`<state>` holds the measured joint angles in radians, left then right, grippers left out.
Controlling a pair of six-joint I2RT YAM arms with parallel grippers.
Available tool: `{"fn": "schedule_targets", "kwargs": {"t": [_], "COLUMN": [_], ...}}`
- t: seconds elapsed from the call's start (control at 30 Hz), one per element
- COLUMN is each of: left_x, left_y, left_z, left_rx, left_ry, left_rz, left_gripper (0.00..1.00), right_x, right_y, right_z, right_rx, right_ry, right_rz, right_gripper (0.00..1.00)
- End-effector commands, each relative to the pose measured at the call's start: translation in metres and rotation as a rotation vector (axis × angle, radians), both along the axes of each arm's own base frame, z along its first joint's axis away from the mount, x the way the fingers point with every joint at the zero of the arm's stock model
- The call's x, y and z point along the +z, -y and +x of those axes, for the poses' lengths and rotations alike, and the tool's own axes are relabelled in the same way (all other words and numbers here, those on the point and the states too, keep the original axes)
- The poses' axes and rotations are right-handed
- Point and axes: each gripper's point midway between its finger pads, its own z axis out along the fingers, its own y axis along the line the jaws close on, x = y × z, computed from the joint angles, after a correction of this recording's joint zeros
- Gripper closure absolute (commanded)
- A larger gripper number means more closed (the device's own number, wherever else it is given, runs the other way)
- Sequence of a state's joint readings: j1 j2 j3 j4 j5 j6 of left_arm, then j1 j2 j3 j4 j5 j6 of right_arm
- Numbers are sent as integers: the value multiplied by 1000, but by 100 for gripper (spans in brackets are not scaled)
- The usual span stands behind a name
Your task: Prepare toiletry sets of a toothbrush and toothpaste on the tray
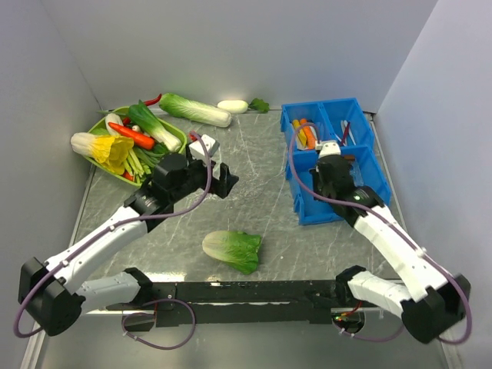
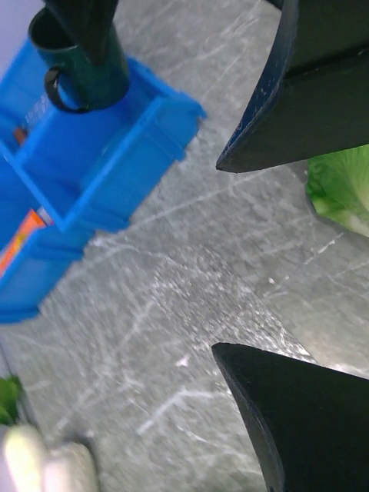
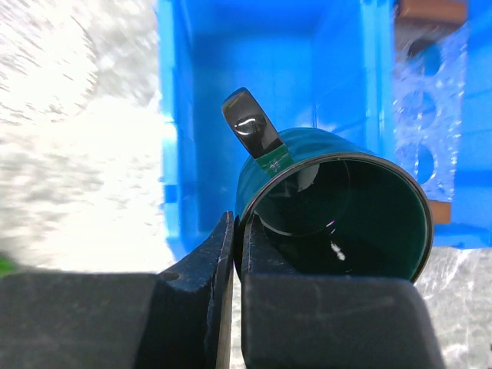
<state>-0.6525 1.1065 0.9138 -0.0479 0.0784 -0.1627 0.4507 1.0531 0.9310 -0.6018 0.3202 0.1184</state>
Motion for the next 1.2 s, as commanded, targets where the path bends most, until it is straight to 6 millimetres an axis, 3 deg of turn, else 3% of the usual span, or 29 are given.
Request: {"fn": "schedule_targets", "kwargs": {"t": [0.0,0.1,0.2,0.33,0.5,0.73,0.8,1.17], "left_x": [40,47,41,31,23,16,14,0], "left_y": [20,31,45,61,74,81,84,96], "left_z": [-27,-50,-72,-84,-103,-123,-130,-129], "left_rx": [-183,-310,-448,-545,-655,-798,-836,-825], "left_ry": [150,198,183,130,79,9,-16,-47], "left_rz": [-86,-101,-107,-111,-119,-115,-124,-76], "left_gripper": [4,4,4,3,3,2,7,27], "right_x": [72,89,92,86,81,88,88,87], "right_y": [-18,-50,-83,-126,-155,-162,-163,-170], "right_z": [-5,-22,-41,-75,-101,-117,-120,-130], "right_rx": [79,241,402,606,767,854,868,932], "right_ry": [184,179,113,4,-80,-123,-138,-160], "right_rz": [159,291,394,469,515,523,519,504], "right_gripper": [100,100,100,100,100,100,100,100]}}
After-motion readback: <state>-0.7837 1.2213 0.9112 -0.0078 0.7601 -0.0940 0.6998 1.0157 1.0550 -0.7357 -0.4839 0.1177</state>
